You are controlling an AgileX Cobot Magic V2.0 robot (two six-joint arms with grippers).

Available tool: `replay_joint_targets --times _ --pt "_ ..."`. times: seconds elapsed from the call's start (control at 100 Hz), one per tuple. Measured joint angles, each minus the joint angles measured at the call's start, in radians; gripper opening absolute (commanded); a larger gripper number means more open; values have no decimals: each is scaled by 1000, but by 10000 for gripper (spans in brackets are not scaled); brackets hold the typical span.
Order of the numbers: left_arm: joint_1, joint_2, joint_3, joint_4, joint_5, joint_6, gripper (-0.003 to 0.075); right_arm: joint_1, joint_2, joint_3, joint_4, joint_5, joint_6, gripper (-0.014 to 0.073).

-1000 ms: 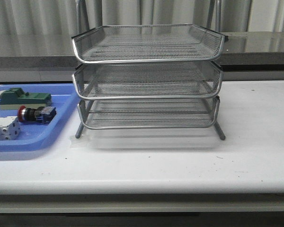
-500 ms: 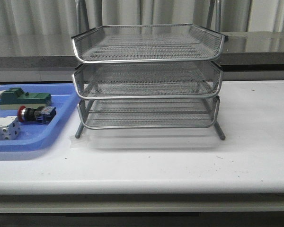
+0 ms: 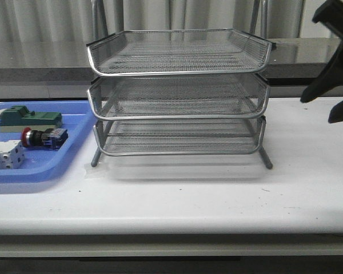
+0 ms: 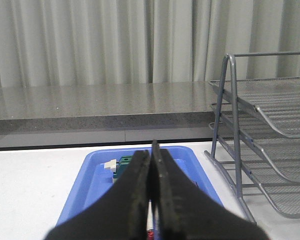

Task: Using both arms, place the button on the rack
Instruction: 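Hook the middle mesh tray rim with the right gripper and pull it outward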

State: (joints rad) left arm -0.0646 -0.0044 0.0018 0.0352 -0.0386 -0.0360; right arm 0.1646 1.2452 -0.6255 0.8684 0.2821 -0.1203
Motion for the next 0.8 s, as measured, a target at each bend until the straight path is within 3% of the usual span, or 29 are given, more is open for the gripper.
replay_joint_targets --times 0.23,0.8 --pt "0 0 0 0 0 0 -20 29 130 -81 82 -18 -78 340" --pt "0 0 0 0 0 0 -20 29 323 -265 90 -9 -120 340"
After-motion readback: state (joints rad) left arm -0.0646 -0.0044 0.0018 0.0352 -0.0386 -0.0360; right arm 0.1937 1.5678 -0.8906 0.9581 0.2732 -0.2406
